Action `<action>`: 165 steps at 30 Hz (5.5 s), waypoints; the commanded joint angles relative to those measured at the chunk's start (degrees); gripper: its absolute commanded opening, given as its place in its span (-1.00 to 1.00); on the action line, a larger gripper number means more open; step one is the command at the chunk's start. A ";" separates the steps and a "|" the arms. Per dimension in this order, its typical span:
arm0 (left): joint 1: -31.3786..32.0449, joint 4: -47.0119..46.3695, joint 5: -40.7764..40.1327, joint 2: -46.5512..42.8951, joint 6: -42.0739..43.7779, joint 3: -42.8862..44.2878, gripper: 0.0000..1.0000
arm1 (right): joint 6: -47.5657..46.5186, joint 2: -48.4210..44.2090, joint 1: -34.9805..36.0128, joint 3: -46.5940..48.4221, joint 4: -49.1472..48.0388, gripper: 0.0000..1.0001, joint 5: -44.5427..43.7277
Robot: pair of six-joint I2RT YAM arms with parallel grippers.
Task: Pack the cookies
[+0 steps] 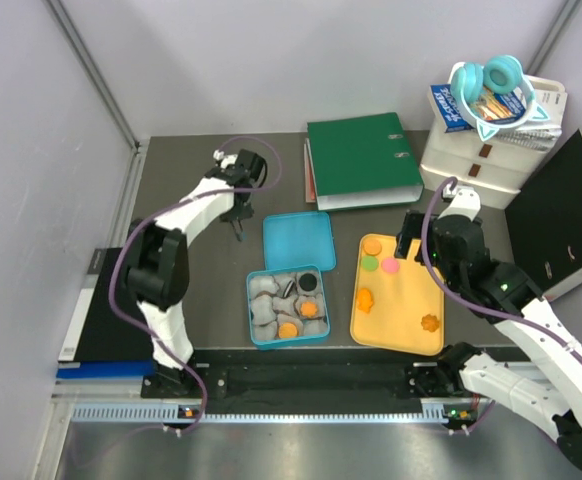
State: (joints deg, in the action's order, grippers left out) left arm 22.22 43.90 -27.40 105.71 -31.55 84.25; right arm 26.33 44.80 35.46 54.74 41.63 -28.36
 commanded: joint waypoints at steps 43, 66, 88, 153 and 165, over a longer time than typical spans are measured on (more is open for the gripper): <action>7.31 -18.67 18.61 1.88 -0.18 -6.54 0.74 | 0.48 -2.34 0.48 -0.07 2.49 0.98 0.41; 31.03 -8.40 5.17 -27.93 -0.18 -22.10 0.24 | 1.89 -2.87 0.40 -3.76 1.09 0.98 2.08; 18.58 -13.31 0.23 -16.27 -2.03 -18.95 0.29 | 3.20 -3.75 0.40 -3.15 2.40 0.98 4.54; 9.86 -10.42 14.75 -22.30 1.75 -1.72 -1.00 | 4.26 3.54 -2.85 2.47 -9.64 0.98 19.75; 9.86 -8.91 19.83 -30.03 3.25 -10.33 -1.00 | 6.10 3.81 -2.77 0.19 -9.72 0.98 20.62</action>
State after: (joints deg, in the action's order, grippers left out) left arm 32.12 37.71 -11.86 78.63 -27.92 76.69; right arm 30.39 48.90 33.19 54.52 34.85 -9.52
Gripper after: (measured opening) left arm 0.009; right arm 0.987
